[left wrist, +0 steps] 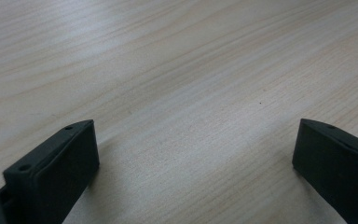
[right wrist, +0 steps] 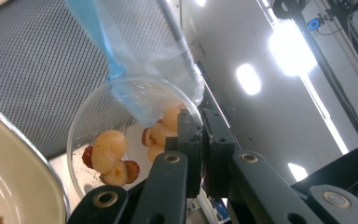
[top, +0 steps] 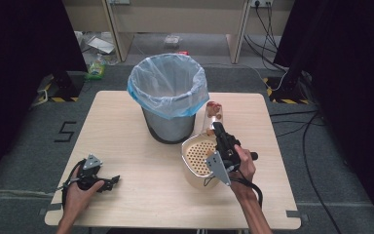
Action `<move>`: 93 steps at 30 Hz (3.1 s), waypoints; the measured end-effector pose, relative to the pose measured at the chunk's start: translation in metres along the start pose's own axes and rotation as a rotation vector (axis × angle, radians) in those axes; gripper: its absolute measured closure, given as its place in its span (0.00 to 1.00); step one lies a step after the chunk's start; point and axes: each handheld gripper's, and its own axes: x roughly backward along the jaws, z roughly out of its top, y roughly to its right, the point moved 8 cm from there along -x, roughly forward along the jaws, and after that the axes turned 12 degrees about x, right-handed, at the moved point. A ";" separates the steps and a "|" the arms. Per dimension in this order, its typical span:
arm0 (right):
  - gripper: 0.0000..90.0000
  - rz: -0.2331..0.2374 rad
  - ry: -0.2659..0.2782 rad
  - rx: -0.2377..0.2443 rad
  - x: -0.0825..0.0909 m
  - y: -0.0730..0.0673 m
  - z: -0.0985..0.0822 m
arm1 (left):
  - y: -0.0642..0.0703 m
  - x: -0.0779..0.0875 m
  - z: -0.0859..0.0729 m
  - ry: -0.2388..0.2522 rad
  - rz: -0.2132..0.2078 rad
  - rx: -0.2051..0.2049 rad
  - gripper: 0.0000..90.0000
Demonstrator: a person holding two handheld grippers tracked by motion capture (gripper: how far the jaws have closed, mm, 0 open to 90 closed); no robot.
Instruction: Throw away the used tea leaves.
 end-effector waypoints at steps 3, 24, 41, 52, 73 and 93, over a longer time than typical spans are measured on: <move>0.97 -0.024 0.013 0.039 0.001 0.000 0.002 | 0.000 0.000 0.000 0.000 0.000 0.000 0.00; 0.98 -0.045 0.012 0.134 -0.001 -0.004 0.004 | 0.000 0.000 0.000 0.000 0.002 0.000 0.00; 0.98 -0.107 0.045 0.189 0.001 0.004 0.015 | 0.000 0.000 0.000 0.000 0.003 0.001 0.00; 0.97 -0.070 0.017 0.109 -0.003 0.007 0.006 | 0.000 0.000 0.000 0.000 0.003 0.002 0.00; 0.97 0.170 -0.079 -0.674 -0.024 0.041 -0.039 | 0.000 0.000 0.000 0.002 0.004 0.003 0.00; 0.97 0.166 -0.036 -0.786 -0.050 0.107 -0.034 | 0.000 0.000 0.000 0.000 0.005 0.003 0.00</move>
